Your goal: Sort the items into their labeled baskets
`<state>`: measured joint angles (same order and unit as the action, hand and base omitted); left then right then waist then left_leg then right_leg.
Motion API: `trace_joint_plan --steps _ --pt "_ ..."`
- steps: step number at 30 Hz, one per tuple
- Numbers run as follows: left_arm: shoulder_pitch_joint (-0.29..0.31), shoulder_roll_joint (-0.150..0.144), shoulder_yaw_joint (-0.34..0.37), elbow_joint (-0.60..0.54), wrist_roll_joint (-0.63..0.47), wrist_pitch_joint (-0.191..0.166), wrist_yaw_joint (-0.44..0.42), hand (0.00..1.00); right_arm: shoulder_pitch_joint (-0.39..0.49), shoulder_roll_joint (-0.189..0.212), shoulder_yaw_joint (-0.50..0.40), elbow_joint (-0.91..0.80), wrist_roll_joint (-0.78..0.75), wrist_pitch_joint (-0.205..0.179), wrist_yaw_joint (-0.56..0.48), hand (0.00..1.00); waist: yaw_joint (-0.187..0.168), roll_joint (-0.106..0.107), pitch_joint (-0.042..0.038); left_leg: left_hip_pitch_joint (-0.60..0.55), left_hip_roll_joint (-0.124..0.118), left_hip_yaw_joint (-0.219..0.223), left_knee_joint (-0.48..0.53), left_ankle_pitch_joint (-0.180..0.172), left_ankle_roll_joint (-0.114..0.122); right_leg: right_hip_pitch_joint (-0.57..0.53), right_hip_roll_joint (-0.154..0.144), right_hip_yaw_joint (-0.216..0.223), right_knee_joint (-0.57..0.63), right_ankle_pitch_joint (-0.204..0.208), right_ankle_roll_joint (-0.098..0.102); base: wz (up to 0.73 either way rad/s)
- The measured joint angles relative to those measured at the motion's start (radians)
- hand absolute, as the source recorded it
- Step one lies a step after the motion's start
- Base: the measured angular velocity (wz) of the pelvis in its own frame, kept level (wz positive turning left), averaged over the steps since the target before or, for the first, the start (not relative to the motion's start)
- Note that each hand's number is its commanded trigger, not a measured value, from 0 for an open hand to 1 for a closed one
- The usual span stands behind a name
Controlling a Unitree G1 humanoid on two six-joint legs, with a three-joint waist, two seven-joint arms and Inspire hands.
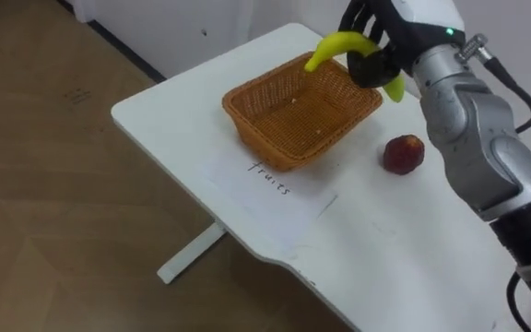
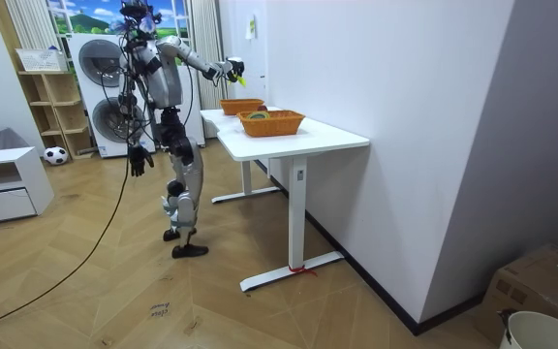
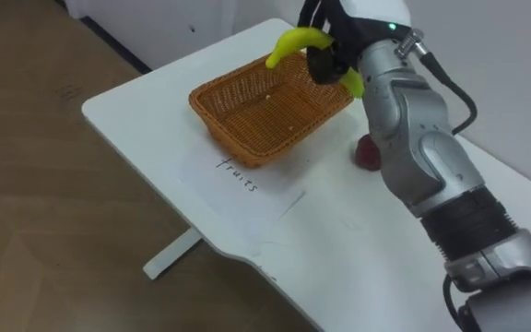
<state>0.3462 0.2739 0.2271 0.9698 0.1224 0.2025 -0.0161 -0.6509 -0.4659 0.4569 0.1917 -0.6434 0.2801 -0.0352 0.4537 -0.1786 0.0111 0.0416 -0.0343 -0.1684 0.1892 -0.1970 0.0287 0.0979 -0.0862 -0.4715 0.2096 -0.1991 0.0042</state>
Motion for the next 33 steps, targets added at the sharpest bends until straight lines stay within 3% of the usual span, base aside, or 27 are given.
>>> trace_joint_plan --steps 9,15,18,19,20,21,23,28,33 --pt "-0.002 0.008 -0.001 -0.001 0.0 -0.006 0.0 0.0 0.0 0.004 0.004 0.028 -0.044 0.0 -0.022 1.0 0.014 0.004 0.0028 -0.006 -0.008 -0.004 -0.002 -0.001 0.002 -0.003 0.002 -0.003 -0.003 -0.002 0.003 0.02" --pt "-0.007 0.009 -0.014 0.0 0.0 -0.004 -0.007 0.0 0.0 0.046 0.021 0.037 -0.068 0.004 -0.035 1.0 0.023 0.0 0.0017 -0.015 -0.012 -0.013 -0.001 -0.001 0.003 -0.011 0.002 -0.001 -0.004 -0.002 0.007 0.02" --pt "-0.009 0.01 -0.014 -0.005 0.0 -0.005 -0.02 0.0 0.0 0.06 0.051 0.043 -0.066 -0.001 -0.049 1.0 0.046 0.0 0.0023 -0.013 -0.012 -0.013 -0.001 -0.002 0.004 -0.01 0.003 -0.001 -0.005 -0.002 0.008 0.0" --pt "-0.009 0.01 -0.014 -0.007 0.0 -0.006 -0.021 0.0 0.0 0.061 0.055 0.046 -0.066 -0.003 -0.051 0.73 0.049 0.0 0.0023 -0.013 -0.012 -0.013 -0.001 -0.002 0.004 -0.01 0.002 -0.001 -0.005 -0.002 0.008 0.07" --pt "-0.009 0.01 -0.014 -0.007 0.0 -0.007 -0.027 0.0 0.0 0.065 0.065 0.046 -0.066 -0.003 -0.052 0.57 0.054 0.0 0.0026 -0.014 -0.012 -0.014 -0.002 -0.002 0.004 -0.009 0.002 0.0 -0.005 -0.002 0.008 0.08" --pt "-0.009 0.011 -0.014 -0.007 0.0 -0.007 -0.036 0.0 0.0 0.07 0.072 0.05 -0.068 -0.005 -0.053 0.26 0.06 -0.001 0.0033 -0.014 -0.012 -0.015 -0.002 -0.002 0.004 -0.009 0.002 -0.001 -0.005 -0.003 0.009 0.06" --pt "-0.009 0.011 -0.014 -0.012 0.007 -0.007 -0.044 0.0 0.0 0.081 0.073 0.071 -0.069 -0.013 -0.053 0.0 0.074 -0.003 0.0044 -0.014 -0.012 -0.015 -0.002 -0.003 0.006 -0.008 0.002 -0.001 -0.006 -0.004 0.01 0.0" --pt "-0.008 0.011 -0.014 -0.012 0.021 -0.007 -0.048 0.0 0.0 0.086 0.078 0.139 -0.068 -0.013 -0.055 0.0 0.104 -0.008 0.0124 -0.014 -0.012 -0.014 -0.005 -0.004 0.007 -0.005 0.001 -0.002 -0.005 -0.005 0.012 0.03" --pt "-0.005 0.011 -0.014 -0.012 0.026 -0.006 -0.047 0.0 0.0 0.096 0.082 0.165 -0.069 -0.018 -0.057 0.0 0.108 -0.014 0.0172 -0.017 -0.012 -0.014 -0.008 -0.005 0.007 -0.005 0.001 -0.002 -0.006 -0.005 0.013 0.01"
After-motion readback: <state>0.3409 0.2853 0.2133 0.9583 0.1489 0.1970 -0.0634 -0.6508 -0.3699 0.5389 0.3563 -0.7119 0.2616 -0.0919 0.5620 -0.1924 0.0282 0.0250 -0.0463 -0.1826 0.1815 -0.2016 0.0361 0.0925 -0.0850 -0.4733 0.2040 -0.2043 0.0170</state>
